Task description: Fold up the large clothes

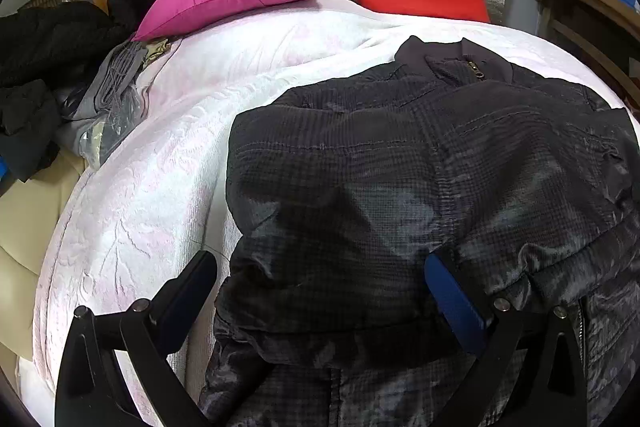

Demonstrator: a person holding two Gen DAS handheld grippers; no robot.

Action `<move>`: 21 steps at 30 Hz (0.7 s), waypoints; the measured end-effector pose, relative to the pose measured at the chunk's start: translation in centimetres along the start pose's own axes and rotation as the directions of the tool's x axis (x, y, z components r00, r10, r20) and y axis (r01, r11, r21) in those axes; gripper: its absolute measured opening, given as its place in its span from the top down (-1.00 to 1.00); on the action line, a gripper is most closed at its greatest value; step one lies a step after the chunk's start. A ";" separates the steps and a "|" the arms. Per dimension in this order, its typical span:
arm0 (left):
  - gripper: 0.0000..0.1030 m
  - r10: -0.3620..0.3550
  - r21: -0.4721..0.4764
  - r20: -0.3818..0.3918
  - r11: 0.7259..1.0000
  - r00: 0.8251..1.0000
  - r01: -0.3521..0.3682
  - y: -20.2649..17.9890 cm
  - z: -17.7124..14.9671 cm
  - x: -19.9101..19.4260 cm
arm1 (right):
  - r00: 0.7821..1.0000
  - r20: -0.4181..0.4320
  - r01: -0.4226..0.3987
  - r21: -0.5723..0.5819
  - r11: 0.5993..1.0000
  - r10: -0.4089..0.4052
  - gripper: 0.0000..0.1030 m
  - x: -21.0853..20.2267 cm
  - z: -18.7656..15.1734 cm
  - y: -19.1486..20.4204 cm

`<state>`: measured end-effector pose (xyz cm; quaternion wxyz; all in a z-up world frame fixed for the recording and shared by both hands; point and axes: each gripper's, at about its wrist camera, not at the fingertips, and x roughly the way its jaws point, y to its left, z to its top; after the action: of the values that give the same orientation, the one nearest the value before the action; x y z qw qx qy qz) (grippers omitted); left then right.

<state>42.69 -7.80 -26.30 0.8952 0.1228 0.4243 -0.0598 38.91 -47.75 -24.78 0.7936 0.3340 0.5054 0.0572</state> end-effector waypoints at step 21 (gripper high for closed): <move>-1.00 0.009 0.017 0.000 1.000 1.000 -0.009 -0.3 -0.1 0.0 | 0.975 0.162 0.139 0.082 0.987 -0.151 -0.43 -7.9 0.5 -3.8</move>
<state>42.57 -8.03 -26.38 0.8943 0.1321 0.4234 -0.0592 34.64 -54.30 -20.86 0.8231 0.3273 0.4616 -0.0469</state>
